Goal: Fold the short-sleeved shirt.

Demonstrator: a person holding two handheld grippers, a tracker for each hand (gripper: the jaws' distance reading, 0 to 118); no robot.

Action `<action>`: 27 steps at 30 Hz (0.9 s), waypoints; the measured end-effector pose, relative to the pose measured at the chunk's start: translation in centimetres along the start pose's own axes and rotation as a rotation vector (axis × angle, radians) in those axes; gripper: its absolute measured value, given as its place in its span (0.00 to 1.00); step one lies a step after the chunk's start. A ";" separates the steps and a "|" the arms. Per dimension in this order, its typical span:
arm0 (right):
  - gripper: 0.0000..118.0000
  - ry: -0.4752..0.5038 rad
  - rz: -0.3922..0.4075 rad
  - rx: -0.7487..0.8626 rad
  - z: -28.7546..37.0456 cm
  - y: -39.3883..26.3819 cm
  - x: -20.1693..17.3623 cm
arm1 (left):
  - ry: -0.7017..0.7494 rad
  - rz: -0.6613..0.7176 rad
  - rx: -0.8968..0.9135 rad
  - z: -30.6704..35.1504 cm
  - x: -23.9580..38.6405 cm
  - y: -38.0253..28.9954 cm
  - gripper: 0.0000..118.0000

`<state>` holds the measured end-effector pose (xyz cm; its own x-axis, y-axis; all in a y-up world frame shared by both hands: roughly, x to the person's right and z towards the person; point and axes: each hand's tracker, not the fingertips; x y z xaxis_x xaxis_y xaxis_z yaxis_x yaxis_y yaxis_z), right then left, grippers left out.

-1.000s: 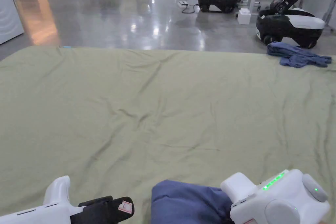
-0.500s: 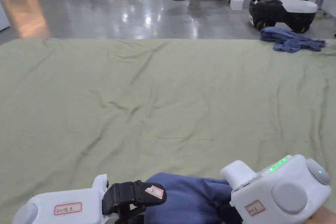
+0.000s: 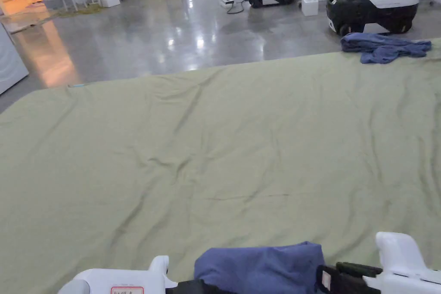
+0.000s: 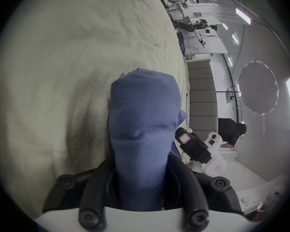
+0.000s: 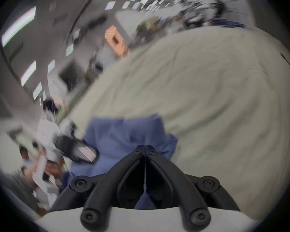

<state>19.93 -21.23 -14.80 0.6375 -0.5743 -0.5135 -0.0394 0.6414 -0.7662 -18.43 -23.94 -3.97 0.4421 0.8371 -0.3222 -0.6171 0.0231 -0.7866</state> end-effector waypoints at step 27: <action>0.03 -0.022 0.134 0.187 1.7 6.3 -10.9 | 0.368 0.087 0.294 32.1 -10.2 8.9 0.25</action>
<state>14.08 -10.05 -13.41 0.6528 -0.4679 -0.5958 0.0174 0.7955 -0.6056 -49.34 -14.68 9.26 0.5489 0.5946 -0.5875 -0.7968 0.1596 -0.5828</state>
